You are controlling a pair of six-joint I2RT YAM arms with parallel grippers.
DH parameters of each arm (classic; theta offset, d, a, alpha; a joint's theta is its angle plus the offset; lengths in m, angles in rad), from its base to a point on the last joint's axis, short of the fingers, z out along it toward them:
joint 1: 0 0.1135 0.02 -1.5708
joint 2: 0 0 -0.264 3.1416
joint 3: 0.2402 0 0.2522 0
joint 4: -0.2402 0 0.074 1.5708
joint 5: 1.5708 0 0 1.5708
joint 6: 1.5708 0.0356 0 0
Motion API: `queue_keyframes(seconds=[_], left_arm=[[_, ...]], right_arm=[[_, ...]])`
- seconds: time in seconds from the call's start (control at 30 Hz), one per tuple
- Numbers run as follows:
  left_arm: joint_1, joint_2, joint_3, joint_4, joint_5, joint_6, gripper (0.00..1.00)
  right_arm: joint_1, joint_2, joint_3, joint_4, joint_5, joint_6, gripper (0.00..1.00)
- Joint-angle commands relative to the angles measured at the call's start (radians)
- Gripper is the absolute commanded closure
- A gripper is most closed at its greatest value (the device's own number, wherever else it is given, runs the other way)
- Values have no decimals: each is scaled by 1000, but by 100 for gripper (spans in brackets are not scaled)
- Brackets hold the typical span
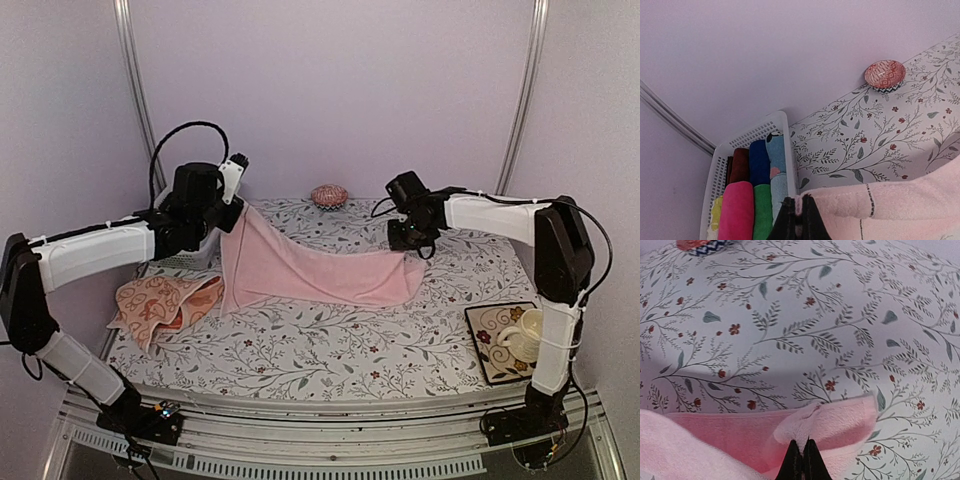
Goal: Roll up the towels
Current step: Flatten out the towel at the center of the board.
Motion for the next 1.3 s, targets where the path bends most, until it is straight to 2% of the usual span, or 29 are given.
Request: queue_keyframes(seconds=[0.0,0.1,0.2,0.37,0.4,0.53,0.63,0.73,0.87,0.93,1.03,1.13,1.27], left_arm=[[-16,-2,15,29,-19,-26,100],[-28,7,7,49,-7,-13,100],[-35,28,19,37,-28,2,100],[-34,34,20,26,-44,15,100],[-33,36,22,26,-52,19,100],[-26,57,37,23,-84,26,100],[-15,72,54,16,-91,26,100],[-9,85,71,5,-95,34,100],[-6,85,73,5,-61,52,100],[-7,77,62,19,-28,70,100],[-6,69,56,18,11,91,100],[-5,58,43,27,33,105,100],[-4,50,30,35,50,112,100]], right_arm=[[-111,-202,-219,91,59,179,98],[-110,-218,-247,104,20,178,98],[-100,-168,-242,66,-94,146,98],[-55,-215,-323,80,-318,-3,83],[-51,-238,-340,89,-389,-40,76],[-48,-327,-339,82,-586,-201,58],[-51,-355,-306,69,-708,-400,37],[-88,-331,-260,86,-703,-469,22],[-99,-287,-246,201,-627,-588,14],[-105,-257,-242,259,-609,-712,10],[-127,-204,-178,288,-537,-910,8],[-186,-182,-124,298,-565,-1056,8],[-273,-184,-131,348,-560,-1214,6]])
